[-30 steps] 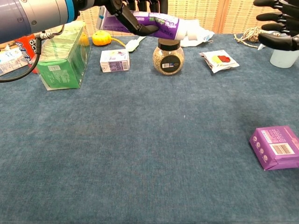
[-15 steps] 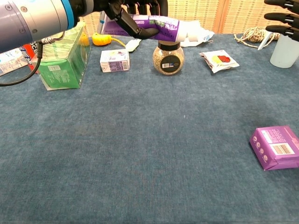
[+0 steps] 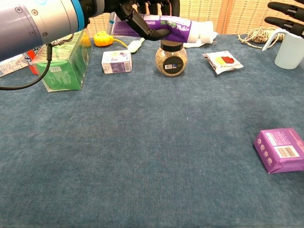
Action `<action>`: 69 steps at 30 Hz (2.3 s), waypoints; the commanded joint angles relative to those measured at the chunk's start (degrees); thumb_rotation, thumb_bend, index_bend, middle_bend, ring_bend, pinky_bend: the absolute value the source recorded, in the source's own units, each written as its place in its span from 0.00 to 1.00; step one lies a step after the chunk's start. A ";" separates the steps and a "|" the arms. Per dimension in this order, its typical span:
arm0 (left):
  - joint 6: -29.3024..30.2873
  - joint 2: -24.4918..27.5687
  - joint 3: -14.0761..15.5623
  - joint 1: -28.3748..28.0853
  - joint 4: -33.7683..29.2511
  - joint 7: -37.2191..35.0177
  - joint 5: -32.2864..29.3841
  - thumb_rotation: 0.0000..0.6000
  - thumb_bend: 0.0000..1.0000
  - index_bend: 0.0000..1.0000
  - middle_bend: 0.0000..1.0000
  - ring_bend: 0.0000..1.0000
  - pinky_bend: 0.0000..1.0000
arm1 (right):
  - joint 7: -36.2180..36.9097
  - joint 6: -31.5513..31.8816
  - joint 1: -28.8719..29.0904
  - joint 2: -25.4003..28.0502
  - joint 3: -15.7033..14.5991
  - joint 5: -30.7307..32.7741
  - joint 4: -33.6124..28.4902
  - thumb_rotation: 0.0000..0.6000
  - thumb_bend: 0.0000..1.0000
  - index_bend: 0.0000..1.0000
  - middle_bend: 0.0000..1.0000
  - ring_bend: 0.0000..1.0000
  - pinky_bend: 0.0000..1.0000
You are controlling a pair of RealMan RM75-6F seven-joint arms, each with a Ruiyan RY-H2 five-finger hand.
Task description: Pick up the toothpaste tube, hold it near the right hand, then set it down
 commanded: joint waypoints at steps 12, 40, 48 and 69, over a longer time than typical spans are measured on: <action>-0.58 -1.08 -3.70 -2.95 -4.30 9.54 -8.05 1.00 0.53 0.59 0.60 0.52 0.56 | 3.51 -1.42 0.16 -1.87 2.73 3.71 -2.30 0.19 0.00 0.00 0.00 0.00 0.00; 3.35 -5.15 -7.31 -10.60 -8.16 22.77 -22.61 1.00 0.53 0.59 0.60 0.52 0.56 | 1.04 -2.25 -0.83 -6.39 6.44 9.55 -4.48 0.18 0.00 0.00 0.00 0.00 0.00; 4.26 -7.31 -7.79 -12.10 -6.70 22.74 -23.58 1.00 0.53 0.59 0.60 0.52 0.56 | 0.76 -2.53 -0.84 -7.99 7.52 9.75 -5.16 0.18 0.00 0.00 0.00 0.00 0.00; 6.24 -9.41 -8.14 -13.96 -6.10 24.40 -26.22 1.00 0.53 0.59 0.60 0.52 0.56 | -9.43 -2.47 1.02 -13.10 7.90 9.32 -2.14 0.17 0.00 0.00 0.00 0.00 0.00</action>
